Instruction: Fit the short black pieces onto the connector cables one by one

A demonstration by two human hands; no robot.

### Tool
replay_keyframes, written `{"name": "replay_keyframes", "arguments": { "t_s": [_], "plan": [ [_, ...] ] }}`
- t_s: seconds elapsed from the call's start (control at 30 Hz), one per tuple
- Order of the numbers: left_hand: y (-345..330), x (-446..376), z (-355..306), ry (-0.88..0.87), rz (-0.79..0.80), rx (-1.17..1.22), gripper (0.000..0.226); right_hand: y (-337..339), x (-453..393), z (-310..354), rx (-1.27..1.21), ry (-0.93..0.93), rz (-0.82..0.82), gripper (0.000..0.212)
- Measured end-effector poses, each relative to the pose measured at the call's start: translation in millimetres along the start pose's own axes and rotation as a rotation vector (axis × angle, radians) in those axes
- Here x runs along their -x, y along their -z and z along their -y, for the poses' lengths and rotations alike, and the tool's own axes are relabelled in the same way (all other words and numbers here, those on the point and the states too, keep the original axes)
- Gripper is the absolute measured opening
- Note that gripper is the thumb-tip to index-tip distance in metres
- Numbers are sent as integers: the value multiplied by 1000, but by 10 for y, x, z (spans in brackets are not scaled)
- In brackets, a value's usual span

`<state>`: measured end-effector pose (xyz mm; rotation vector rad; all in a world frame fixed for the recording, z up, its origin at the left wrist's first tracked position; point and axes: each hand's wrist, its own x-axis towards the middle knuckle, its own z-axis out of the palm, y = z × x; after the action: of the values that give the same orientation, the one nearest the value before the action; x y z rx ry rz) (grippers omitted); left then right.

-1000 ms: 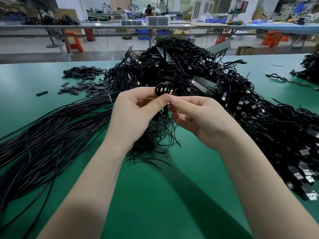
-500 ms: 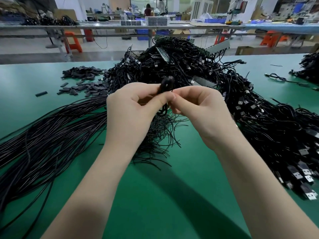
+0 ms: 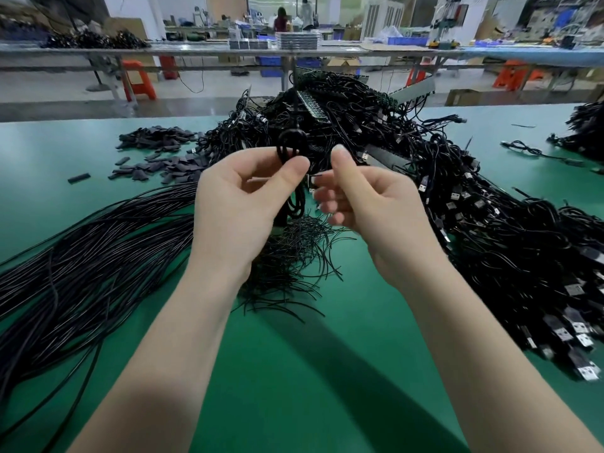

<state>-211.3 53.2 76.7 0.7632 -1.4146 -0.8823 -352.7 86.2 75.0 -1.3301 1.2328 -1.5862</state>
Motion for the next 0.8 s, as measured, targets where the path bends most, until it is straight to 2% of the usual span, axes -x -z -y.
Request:
{"name": "replay_keyframes", "arguments": {
  "t_s": [0.03,0.1,0.17,0.27,0.53,0.67,0.8],
  "plan": [
    [5,4,2,-49,20,-27,15,10,2,9,-70,-124,54,30],
    [4,11,-8,-84,81,-13,22,22,7,11,-137,-231,102,23],
    [0,14,-16,-73,107,47,23,47,7,28,-229,-256,118,15],
    [2,6,-4,-71,87,71,16,67,21,72,-268,-284,180,17],
    [46,-11,-9,-147,94,50,23,2,80,154,-439,-363,233,10],
    [20,0,-28,-120,89,64,15,-35,100,127,-421,-210,177,8],
    [-22,33,-28,-38,37,39,4,-81,94,51,13,196,-2,9]
  ]
}}
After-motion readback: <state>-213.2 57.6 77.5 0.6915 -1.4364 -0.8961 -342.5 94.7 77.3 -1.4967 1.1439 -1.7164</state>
